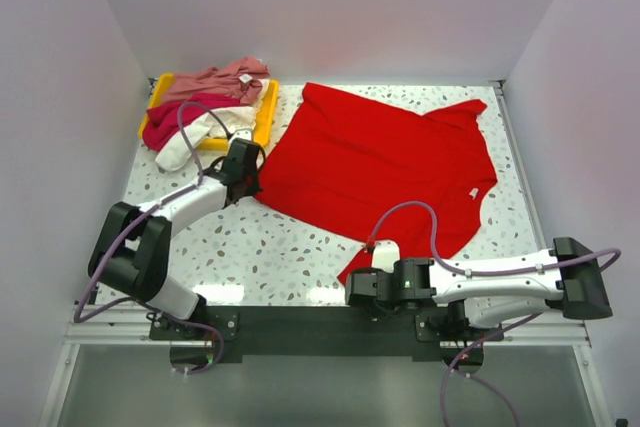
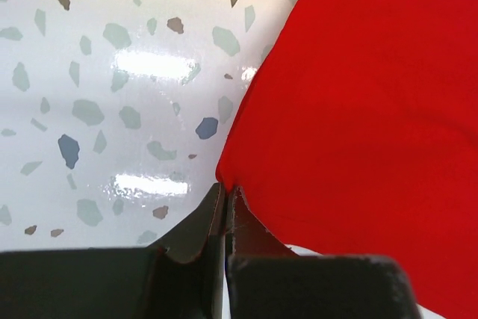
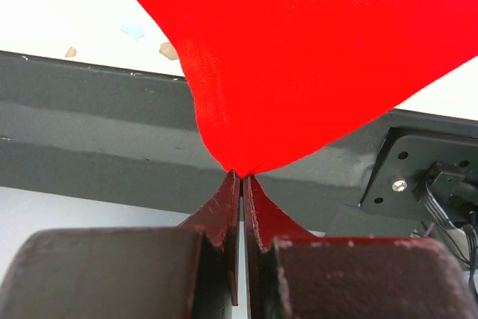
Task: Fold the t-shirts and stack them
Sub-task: Fold the tshirt
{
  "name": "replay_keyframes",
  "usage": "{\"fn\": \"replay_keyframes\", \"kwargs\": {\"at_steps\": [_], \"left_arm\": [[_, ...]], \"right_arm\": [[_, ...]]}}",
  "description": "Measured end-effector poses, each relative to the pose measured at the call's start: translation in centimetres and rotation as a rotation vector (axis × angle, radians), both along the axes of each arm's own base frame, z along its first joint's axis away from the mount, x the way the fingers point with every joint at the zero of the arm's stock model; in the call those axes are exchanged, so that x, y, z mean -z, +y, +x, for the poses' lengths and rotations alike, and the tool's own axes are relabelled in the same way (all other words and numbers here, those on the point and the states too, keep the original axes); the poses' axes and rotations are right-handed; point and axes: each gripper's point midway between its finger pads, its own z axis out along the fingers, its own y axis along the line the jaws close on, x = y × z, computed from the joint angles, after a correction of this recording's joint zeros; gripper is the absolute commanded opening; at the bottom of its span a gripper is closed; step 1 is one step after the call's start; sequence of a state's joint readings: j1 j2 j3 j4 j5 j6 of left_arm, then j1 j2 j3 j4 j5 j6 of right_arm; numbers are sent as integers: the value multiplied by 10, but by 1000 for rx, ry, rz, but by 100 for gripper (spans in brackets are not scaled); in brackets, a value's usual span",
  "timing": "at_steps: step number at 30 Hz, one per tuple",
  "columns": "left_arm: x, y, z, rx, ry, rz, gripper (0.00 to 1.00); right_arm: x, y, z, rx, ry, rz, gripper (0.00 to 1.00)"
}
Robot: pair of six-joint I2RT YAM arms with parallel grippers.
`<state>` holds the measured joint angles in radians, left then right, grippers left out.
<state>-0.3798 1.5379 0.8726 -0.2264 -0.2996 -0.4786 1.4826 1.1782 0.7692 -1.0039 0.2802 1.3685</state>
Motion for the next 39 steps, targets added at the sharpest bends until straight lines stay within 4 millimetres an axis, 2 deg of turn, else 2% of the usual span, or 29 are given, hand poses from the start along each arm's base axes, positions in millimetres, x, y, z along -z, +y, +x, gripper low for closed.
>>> {"fn": "replay_keyframes", "kwargs": {"at_steps": [4, 7, 10, 13, 18, 23, 27, 33, 39], "left_arm": [[-1, 5, -8, -5, 9, 10, 0], [-3, 9, -8, -10, 9, 10, 0], [-3, 13, -6, -9, 20, 12, 0], [-7, 10, 4, 8, 26, 11, 0], [-16, 1, 31, 37, 30, -1, 0], [-23, -7, 55, 64, 41, -6, 0], [-31, -16, 70, 92, 45, -14, 0], [-43, -25, 79, 130, 56, -31, 0], [-49, -29, 74, 156, 83, -46, 0]], "right_arm": [[-4, 0, 2, -3, -25, -14, 0], [-16, 0, 15, 9, -89, -22, 0], [-34, 5, 37, 42, -156, -4, 0], [-47, 3, 74, 105, -212, 0, 0], [-65, -20, 137, 200, -298, -34, 0], [-86, -36, 183, 242, -361, -59, 0], [-92, -58, 219, 295, -384, -92, 0], [-89, -89, 251, 338, -361, -136, 0], [-95, -107, 272, 366, -362, -118, 0]]}}
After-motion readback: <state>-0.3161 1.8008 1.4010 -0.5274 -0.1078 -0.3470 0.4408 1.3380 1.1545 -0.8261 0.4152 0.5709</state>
